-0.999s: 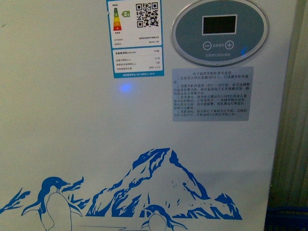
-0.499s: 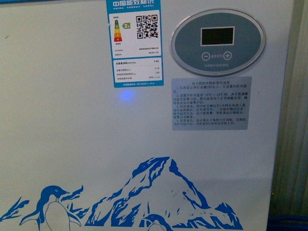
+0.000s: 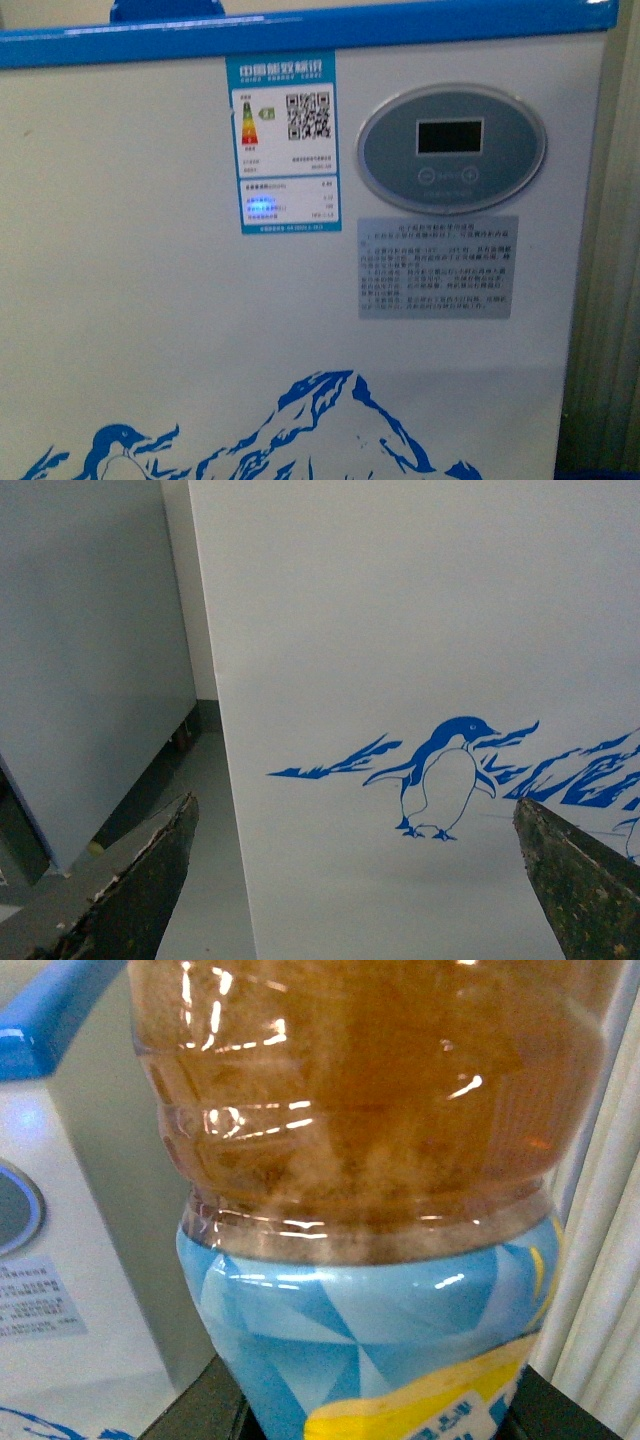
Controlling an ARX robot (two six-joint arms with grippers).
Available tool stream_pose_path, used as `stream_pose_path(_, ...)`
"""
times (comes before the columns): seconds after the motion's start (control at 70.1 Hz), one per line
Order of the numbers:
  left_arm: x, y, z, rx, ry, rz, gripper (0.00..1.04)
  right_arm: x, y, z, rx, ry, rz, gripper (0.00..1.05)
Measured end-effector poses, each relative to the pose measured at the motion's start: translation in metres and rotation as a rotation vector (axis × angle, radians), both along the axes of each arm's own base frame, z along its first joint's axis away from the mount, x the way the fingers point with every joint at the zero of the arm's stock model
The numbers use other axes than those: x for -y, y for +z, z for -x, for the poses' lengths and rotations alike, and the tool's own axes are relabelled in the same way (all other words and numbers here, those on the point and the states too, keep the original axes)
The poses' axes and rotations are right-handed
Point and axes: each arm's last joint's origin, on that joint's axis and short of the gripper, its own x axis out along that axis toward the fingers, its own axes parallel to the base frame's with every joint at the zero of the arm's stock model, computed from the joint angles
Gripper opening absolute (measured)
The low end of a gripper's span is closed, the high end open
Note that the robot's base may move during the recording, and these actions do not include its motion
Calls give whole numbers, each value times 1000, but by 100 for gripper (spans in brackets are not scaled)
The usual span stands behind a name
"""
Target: Put drink in fridge
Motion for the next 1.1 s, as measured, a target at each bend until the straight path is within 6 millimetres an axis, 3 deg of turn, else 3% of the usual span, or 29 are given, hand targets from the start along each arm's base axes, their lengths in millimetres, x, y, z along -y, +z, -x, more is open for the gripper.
stream_pose_path(1.099,0,0,0,0,0,0,97,0,1,1,5,0,-3,36)
